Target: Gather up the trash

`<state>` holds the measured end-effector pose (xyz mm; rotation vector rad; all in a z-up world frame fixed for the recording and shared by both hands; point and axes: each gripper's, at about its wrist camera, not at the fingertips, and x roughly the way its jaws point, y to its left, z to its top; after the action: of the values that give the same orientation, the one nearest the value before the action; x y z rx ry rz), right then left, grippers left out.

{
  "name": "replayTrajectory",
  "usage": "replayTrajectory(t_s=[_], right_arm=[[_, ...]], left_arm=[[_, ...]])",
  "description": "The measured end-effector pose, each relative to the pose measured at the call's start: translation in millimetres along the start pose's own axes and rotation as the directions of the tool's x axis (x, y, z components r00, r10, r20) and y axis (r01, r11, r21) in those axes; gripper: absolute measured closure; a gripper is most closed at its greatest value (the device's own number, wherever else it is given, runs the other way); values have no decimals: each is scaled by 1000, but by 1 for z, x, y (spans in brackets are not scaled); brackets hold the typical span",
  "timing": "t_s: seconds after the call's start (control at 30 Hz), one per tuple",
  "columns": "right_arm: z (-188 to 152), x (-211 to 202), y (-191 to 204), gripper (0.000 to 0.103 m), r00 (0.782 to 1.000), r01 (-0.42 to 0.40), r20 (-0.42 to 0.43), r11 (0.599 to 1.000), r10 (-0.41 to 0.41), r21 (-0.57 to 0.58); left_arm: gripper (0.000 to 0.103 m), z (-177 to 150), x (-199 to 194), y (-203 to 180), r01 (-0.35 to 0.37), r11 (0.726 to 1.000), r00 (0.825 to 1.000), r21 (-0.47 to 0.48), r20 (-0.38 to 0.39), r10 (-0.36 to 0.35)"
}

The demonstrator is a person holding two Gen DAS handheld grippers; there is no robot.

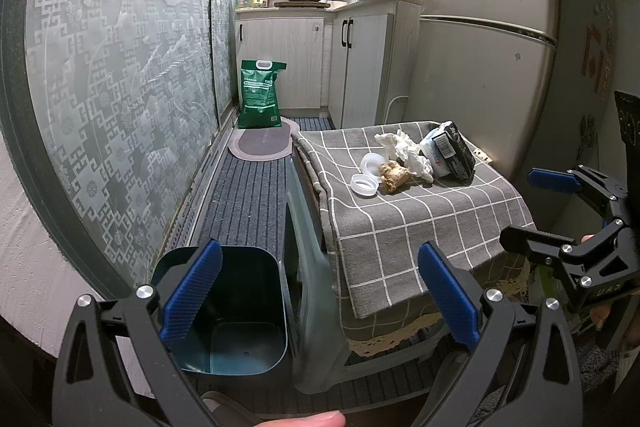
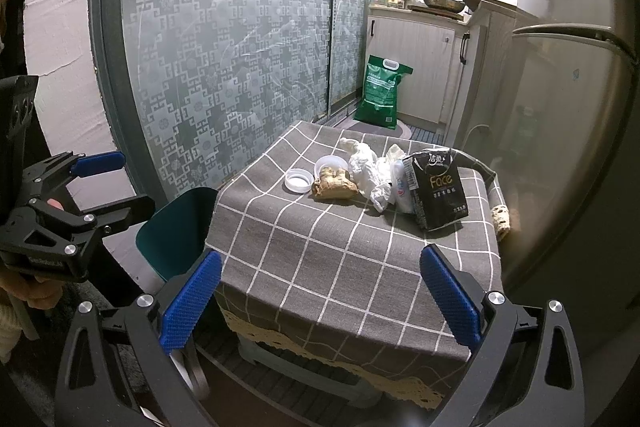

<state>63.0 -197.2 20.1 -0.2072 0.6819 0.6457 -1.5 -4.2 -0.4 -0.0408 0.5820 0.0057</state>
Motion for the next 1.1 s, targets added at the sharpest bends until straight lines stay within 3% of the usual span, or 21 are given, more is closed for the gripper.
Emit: replayTrajectory(t_s=[1.1], right_arm=[[0,0,0,3,1000,0,1,1000,0,2]], left_arm=[[3,0,0,1,-1,1000,1000,-1,-2,1]])
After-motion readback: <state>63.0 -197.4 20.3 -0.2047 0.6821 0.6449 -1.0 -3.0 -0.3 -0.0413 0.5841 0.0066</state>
